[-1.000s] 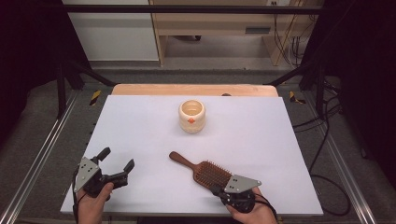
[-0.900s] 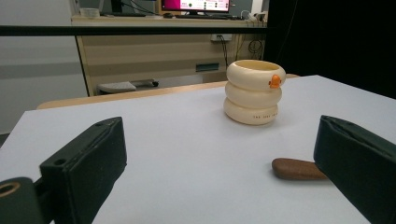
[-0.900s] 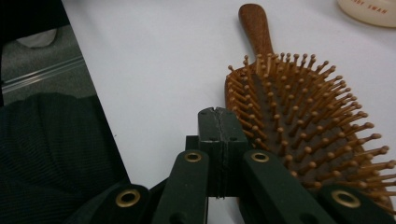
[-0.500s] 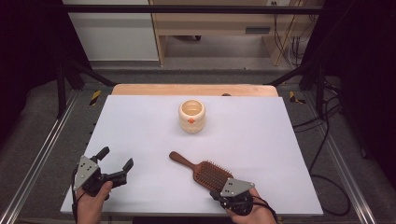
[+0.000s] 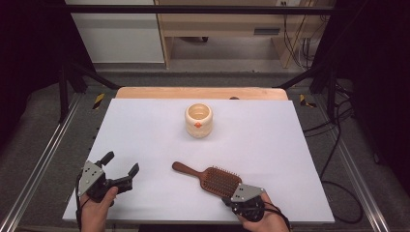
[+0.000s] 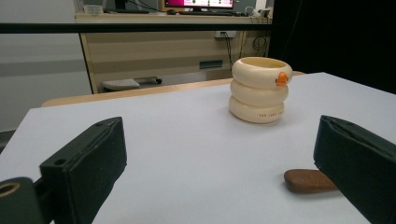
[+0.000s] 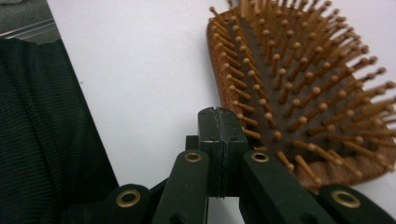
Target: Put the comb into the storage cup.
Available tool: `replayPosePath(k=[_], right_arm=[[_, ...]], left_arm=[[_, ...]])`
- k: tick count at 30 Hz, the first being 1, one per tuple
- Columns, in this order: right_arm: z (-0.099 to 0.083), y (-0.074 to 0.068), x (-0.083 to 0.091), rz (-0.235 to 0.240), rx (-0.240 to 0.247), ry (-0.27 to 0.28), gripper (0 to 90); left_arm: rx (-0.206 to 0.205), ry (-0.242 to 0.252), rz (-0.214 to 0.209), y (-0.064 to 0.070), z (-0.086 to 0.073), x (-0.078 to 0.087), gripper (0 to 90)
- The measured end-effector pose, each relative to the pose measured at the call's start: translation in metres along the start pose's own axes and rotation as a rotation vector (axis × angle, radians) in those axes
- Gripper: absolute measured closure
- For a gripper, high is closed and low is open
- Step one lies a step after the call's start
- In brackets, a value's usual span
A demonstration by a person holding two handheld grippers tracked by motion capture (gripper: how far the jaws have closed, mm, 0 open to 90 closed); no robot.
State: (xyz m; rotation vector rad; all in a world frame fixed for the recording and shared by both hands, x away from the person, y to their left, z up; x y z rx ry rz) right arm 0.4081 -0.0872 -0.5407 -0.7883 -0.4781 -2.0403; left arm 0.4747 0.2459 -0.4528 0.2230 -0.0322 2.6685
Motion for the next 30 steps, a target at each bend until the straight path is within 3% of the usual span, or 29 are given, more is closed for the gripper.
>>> replayPosePath(k=[4,30], right_arm=[[-0.001,0.002,0.001,0.014,-0.029,0.008,90.0],[-0.004,0.016,0.004,-0.047,-0.040,-0.011,90.0]], left_arm=[[-0.004,0.000,-0.001,0.001,0.000,0.002,2.5],[-0.011,-0.008,-0.008,0.002,-0.001,0.001,2.5]])
Point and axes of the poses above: each handheld gripper's, and its own axes: x roughly backward along the jaws, z roughly out of its top, y roughly to its right, the point moved 9 cm from there along -x, roughly forward along the jaws, and after that the axes turned 1 degree about -y, right-handed, at the moved point
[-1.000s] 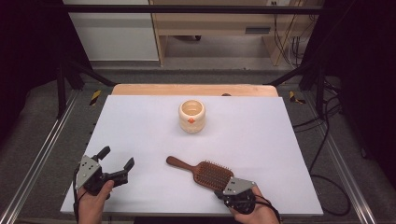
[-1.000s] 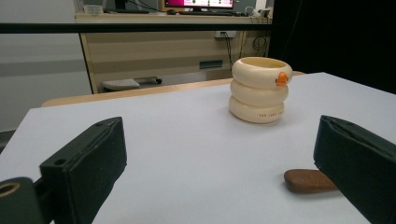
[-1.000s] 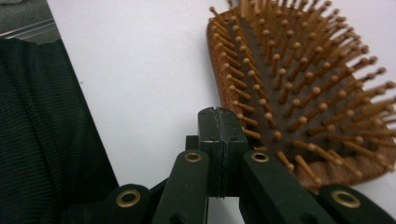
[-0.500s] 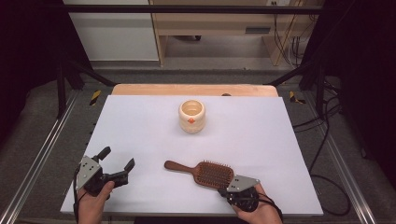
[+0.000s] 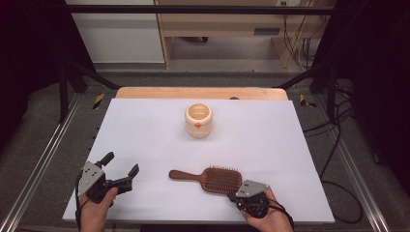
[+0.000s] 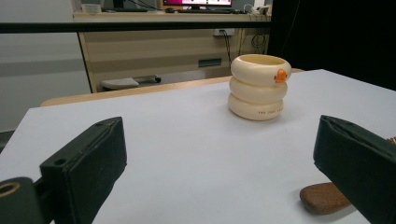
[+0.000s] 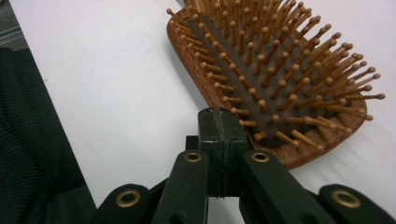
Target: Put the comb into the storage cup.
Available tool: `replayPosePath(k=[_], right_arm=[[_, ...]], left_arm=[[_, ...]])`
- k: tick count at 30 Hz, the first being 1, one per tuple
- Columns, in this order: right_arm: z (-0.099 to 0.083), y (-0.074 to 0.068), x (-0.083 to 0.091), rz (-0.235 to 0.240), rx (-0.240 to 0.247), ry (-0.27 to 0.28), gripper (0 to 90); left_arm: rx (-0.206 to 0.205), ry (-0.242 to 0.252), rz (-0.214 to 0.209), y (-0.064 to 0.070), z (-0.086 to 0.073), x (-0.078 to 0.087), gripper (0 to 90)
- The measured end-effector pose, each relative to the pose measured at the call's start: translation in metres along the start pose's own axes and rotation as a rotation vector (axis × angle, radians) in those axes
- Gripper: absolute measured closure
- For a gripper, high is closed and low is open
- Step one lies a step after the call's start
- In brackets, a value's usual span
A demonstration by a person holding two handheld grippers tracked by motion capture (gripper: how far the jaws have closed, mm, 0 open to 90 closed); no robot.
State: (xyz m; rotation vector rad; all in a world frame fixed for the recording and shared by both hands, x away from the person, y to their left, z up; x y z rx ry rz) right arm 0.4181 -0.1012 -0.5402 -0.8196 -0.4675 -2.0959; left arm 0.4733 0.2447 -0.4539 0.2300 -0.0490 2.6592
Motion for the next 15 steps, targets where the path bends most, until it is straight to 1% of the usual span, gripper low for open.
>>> replayPosePath(k=[4,13,15], right_arm=[[0.0004,0.0015,0.0003,-0.006,-0.008,0.000,90.0],[0.0000,0.0035,0.0007,-0.012,-0.009,0.001,90.0],[-0.0006,0.0047,0.0035,-0.015,-0.013,0.002,90.0]], left_arm=[[-0.013,-0.007,-0.008,0.0031,-0.0013,-0.0013,2.5],[-0.010,-0.013,-0.007,0.0028,-0.0024,-0.0017,2.5],[-0.012,-0.014,-0.007,0.0031,-0.0025,-0.0018,2.6]])
Point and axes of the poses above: each handheld gripper's, and its own axes: x roughly backward along the jaws, z roughly out of its top, y roughly to its right, the point moved 9 cm from there along -x, roughly forward along the jaws, and after that the axes turned 1 degree about -y, right-handed, at the moved point
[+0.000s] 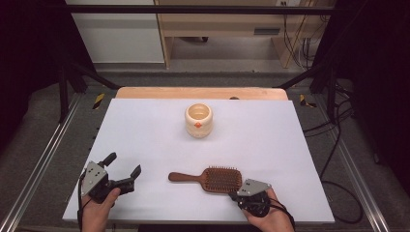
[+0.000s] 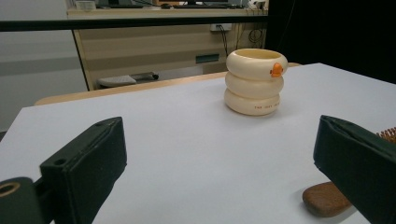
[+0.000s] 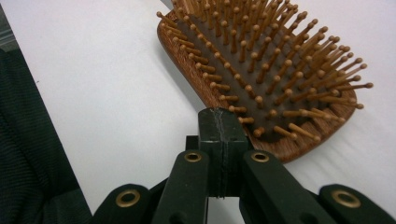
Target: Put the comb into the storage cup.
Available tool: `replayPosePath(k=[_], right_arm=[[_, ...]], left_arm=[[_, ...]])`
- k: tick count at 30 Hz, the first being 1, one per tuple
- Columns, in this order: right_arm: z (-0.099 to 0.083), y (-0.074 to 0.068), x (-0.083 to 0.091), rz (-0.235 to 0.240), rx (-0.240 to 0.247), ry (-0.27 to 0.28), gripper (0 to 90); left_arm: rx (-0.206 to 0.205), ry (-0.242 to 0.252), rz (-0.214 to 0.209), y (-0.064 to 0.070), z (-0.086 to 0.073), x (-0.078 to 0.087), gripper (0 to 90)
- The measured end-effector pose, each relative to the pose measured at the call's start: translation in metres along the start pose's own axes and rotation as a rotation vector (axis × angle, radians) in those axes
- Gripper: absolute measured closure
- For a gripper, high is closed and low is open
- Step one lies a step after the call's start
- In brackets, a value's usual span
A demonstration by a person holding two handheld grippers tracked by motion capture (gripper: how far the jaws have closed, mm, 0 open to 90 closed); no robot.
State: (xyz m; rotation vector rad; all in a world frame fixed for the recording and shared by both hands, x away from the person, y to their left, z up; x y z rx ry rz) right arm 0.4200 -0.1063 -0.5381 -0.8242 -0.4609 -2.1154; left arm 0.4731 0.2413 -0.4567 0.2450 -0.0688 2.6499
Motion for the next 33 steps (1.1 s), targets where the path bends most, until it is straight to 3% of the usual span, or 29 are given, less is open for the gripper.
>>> replayPosePath(k=[33], right_arm=[[-0.003,0.017,0.004,-0.049,-0.040,0.000,90.0]], left_arm=[[-0.005,-0.009,-0.005,0.000,-0.001,-0.001,2.6]])
Point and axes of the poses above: each handheld gripper's, and its own axes: x roughly backward along the jaws, z roughly out of its top, y roughly to its right, the point moved 9 cm from there along -x, roughly forward along the jaws, and after that the axes turned 1 degree about -y, right-handed, at the moved point
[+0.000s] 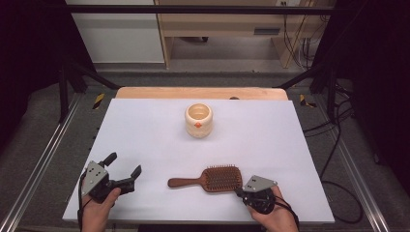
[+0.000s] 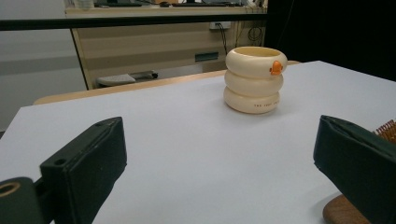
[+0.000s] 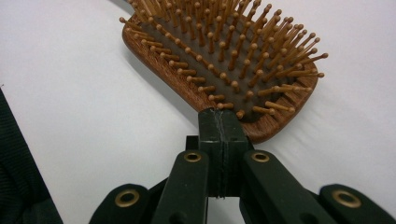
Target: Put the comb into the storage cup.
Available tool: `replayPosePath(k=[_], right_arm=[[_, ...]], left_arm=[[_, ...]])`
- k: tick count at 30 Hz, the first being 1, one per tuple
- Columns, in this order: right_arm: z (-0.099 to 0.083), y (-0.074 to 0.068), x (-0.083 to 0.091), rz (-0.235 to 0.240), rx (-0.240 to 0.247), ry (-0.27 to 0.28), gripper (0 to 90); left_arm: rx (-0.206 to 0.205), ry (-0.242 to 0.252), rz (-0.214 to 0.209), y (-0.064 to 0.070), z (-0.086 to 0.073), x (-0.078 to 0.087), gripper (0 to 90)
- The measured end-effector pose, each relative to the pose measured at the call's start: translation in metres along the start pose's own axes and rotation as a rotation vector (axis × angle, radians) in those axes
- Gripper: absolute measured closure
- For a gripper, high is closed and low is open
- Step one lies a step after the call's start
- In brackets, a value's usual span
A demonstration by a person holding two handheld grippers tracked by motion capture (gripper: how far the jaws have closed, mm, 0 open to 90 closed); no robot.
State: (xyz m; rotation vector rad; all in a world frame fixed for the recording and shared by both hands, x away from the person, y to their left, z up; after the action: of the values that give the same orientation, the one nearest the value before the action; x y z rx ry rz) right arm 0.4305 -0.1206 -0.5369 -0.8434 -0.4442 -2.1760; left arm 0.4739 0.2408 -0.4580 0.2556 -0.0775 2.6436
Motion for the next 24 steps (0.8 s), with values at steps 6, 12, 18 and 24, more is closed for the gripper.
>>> replayPosePath(k=[6,12,18,24], right_arm=[[0.001,0.000,-0.004,0.005,0.000,-0.002,90.0],[0.004,-0.002,-0.008,0.022,-0.004,0.000,90.0],[0.009,-0.001,-0.012,0.032,-0.016,0.010,90.0],[0.013,0.001,-0.017,0.037,-0.018,0.020,90.0]], left_arm=[[-0.001,-0.001,-0.003,0.001,0.000,0.000,2.6],[-0.003,-0.003,-0.002,0.001,0.000,-0.001,2.6],[-0.007,-0.004,-0.004,0.002,-0.001,-0.001,2.6],[-0.008,-0.005,-0.003,0.001,-0.001,-0.001,2.6]])
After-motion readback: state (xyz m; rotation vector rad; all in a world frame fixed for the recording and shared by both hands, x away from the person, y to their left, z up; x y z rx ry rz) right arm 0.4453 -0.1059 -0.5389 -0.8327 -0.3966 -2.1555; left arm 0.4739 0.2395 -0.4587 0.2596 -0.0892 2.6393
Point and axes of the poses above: each handheld gripper's, and its own axes: x roughly backward along the jaws, z roughly out of its top, y roughly to its right, the point moved 9 cm from there along -x, roughly forward along the jaws, and after that the axes turned 1 degree about -y, right-handed, at the moved point
